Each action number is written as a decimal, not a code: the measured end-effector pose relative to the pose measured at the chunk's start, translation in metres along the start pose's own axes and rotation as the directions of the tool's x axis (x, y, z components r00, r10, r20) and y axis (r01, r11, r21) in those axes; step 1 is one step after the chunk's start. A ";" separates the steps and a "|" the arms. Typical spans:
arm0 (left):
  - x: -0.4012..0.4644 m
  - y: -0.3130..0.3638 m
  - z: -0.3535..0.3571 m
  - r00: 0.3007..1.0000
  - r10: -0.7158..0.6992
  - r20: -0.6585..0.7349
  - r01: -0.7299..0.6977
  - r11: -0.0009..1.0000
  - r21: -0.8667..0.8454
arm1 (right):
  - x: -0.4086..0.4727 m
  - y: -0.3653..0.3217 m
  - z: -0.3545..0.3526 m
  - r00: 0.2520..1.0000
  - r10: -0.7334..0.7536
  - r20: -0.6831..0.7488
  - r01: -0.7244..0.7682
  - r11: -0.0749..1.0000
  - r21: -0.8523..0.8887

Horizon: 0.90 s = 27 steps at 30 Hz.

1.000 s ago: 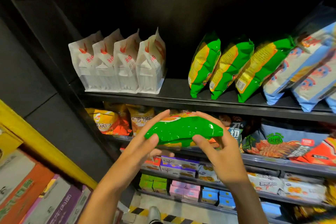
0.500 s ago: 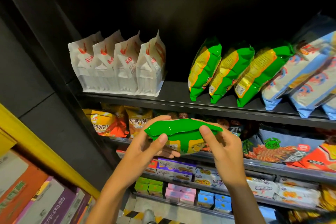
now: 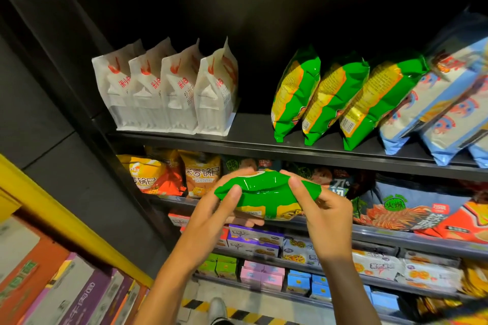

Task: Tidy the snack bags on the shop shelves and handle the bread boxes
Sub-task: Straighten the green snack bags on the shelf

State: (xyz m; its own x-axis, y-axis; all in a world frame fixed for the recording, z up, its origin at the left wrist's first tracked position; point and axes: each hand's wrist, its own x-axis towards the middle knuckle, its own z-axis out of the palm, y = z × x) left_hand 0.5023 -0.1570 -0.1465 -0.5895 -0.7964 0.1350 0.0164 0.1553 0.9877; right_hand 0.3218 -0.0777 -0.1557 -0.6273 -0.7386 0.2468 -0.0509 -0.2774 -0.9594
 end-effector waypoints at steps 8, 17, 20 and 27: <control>0.005 -0.014 -0.001 0.975 -0.136 -0.176 0.129 0.990 -0.054 | -0.005 0.004 0.002 0.988 0.020 0.153 -0.015 0.999 -0.033; -0.010 -0.007 -0.009 0.999 0.021 -0.049 -0.017 0.996 0.087 | -0.005 -0.002 -0.002 0.978 0.068 0.197 -0.087 0.992 0.093; -0.015 -0.003 -0.016 0.979 0.204 -0.022 -0.191 0.946 0.261 | -0.001 0.005 -0.005 0.912 0.222 0.345 -0.268 0.959 0.093; -0.023 -0.002 -0.030 0.955 0.283 0.086 -0.296 0.892 0.342 | 0.006 0.008 -0.002 0.778 0.371 0.507 -0.384 0.920 -0.085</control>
State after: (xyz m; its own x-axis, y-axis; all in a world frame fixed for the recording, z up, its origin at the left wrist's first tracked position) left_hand 0.5401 -0.1562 -0.1488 -0.6281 -0.6662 0.4020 -0.0871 0.5736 0.8145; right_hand 0.3163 -0.0833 -0.1625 -0.1123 -0.9891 -0.0951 0.1277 0.0805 -0.9885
